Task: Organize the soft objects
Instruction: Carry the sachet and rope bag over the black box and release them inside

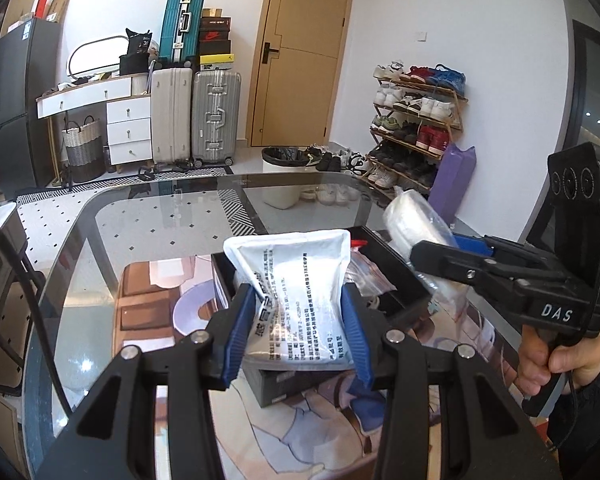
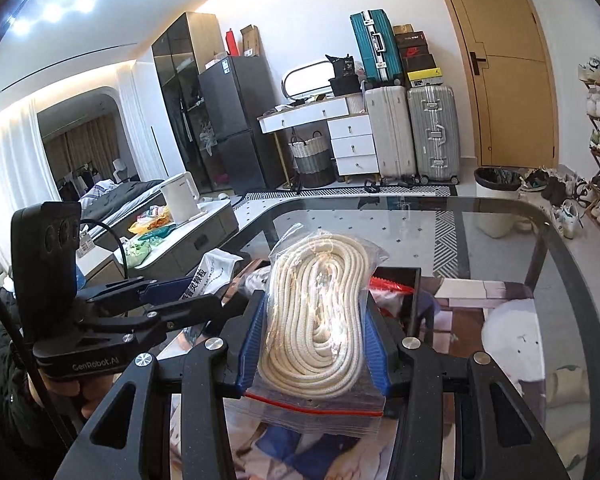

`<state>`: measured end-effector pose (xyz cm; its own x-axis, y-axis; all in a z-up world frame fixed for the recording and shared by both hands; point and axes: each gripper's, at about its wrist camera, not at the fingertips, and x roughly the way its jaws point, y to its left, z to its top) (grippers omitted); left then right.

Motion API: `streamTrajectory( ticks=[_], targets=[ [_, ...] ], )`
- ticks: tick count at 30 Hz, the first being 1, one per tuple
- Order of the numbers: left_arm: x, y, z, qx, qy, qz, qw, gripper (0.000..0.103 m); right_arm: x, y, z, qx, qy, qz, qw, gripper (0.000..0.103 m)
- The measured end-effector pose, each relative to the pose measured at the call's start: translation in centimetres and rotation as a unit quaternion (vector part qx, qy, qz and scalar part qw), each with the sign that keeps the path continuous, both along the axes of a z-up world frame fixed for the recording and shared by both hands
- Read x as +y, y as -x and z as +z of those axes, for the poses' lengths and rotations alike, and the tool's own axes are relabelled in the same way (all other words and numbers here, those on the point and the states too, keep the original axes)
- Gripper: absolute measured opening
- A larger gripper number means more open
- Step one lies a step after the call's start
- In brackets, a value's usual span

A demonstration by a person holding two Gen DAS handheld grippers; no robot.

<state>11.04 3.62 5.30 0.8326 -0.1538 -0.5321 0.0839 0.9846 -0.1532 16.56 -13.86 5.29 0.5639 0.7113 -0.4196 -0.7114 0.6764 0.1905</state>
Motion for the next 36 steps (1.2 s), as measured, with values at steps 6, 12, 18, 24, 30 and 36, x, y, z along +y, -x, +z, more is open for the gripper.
streamTrajectory(
  ticks=[6,12,18,24,30,36],
  targets=[
    [-0.4,-1.8,-0.6,0.004,-0.010,0.004,0.9999,0.043,1.2,-2.5,-0.4,0.006,-0.005,-0.007,1.000,0.045],
    [-1.2,-3.5,-1.6,0.012,-0.027,0.004,0.9995,0.043,2.4,-4.3,-1.4,0.001,0.007,-0.025,1.000,0.045],
    [-2.0,-4.1,-2.1,0.013,-0.044,0.001,0.9989,0.043,3.6,-4.8,-3.0,-0.015,0.044,-0.030,0.999,0.045],
    [-2.3,-4.2,-2.2,0.011,-0.053,-0.002,0.9985,0.044,3.7,-5.1,-4.2,-0.024,0.056,-0.036,0.998,0.045],
    [-2.7,-4.2,-2.2,0.015,-0.056,-0.004,0.9983,0.044,3.8,-5.7,-4.3,-0.034,0.058,-0.047,0.997,0.045],
    [-2.4,-4.3,-2.4,0.033,-0.036,-0.006,0.9988,0.051,3.6,-5.4,-4.3,-0.039,0.064,-0.050,0.996,0.051]
  ],
)
